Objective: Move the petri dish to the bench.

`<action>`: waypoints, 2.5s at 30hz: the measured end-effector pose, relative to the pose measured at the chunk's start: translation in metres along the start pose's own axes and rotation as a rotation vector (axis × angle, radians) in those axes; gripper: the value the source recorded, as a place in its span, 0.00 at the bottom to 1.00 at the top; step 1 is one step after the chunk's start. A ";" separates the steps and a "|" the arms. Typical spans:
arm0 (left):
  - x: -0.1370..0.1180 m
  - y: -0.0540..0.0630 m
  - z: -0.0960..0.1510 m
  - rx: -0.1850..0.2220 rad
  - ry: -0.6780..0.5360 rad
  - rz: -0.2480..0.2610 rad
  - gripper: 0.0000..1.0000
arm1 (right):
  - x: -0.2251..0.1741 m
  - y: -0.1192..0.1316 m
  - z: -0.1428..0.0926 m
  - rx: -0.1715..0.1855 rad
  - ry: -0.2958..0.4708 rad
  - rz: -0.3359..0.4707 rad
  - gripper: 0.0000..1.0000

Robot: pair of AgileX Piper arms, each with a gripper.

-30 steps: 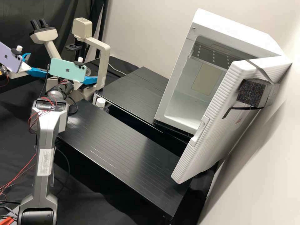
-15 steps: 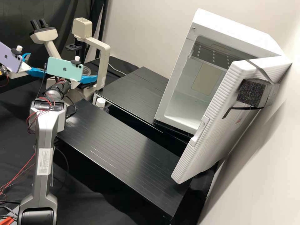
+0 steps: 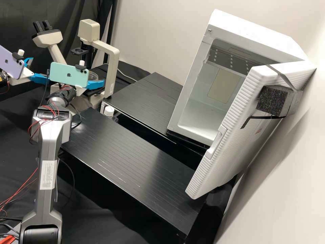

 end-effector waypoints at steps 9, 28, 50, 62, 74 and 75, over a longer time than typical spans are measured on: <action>0.000 0.000 0.000 0.000 0.000 0.000 1.00 | 0.000 -0.003 -0.001 0.006 0.001 -0.035 0.00; 0.000 0.000 0.000 0.000 0.000 0.000 1.00 | 0.001 -0.002 -0.001 0.003 -0.006 -0.052 0.00; 0.000 0.000 0.000 0.000 0.000 0.000 1.00 | 0.002 0.000 0.000 -0.005 -0.015 -0.048 0.00; 0.000 0.000 0.000 0.000 0.000 0.000 1.00 | -0.027 0.039 0.011 -0.029 0.050 -0.018 0.00; 0.000 0.000 0.000 0.000 0.000 0.000 1.00 | -0.113 0.096 0.013 -0.081 0.191 0.124 0.00; 0.000 0.000 0.000 0.000 0.000 0.000 1.00 | -0.118 0.097 0.014 -0.082 0.196 0.128 0.00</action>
